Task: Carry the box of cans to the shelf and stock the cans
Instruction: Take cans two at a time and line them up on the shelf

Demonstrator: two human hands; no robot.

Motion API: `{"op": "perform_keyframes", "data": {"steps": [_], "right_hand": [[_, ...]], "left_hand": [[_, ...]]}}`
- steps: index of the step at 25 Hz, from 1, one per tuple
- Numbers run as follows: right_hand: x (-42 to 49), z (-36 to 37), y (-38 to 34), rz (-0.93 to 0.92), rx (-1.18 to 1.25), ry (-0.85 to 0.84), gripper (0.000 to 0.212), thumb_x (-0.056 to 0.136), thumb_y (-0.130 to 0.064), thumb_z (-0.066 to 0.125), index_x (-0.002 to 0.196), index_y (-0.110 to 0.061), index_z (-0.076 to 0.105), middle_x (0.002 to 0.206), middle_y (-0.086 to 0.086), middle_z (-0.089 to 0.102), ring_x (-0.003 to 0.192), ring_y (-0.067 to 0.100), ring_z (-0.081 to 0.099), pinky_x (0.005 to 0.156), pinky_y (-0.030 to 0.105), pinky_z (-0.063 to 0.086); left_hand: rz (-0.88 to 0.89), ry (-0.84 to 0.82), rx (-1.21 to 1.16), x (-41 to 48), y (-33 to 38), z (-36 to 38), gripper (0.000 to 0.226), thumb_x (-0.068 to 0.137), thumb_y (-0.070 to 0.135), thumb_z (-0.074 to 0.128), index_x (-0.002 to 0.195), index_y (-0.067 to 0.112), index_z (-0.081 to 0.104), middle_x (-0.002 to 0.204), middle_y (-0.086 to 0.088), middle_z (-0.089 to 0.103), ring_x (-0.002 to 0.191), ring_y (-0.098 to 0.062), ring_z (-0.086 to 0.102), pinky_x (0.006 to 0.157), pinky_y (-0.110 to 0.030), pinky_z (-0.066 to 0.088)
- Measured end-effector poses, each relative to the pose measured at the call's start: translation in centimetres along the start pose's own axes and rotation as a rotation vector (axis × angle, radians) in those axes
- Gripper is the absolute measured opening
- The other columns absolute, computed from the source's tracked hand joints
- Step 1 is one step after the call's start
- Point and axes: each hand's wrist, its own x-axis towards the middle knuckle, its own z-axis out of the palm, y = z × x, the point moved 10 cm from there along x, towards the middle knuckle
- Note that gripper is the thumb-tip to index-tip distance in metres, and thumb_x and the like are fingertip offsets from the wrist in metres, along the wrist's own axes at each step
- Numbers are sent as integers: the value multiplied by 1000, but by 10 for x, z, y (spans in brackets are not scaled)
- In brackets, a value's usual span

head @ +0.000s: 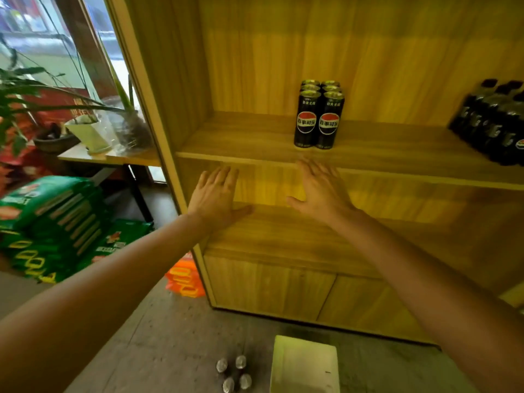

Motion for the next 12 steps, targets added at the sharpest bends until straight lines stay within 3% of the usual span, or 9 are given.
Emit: {"op": "perform_keyframes", "data": {"steps": [6, 12], "right_hand": [[-28, 112, -40, -12, 75, -102, 83, 80, -52, 55, 141, -8, 19, 153, 11, 22, 140, 25, 22, 115, 42, 17], [-55, 290, -73, -29, 111, -221, 81, 83, -48, 53, 142, -7, 16, 153, 12, 20, 140, 27, 21, 115, 41, 14]], "left_hand": [[-38, -16, -13, -34, -44, 82, 91, 81, 60, 49, 147, 11, 10, 157, -11, 13, 145, -27, 11, 118, -44, 6], [-9, -100, 5, -57, -91, 248, 90, 82, 60, 48, 147, 12, 8, 157, -11, 13, 145, -27, 11, 119, -46, 7]]}}
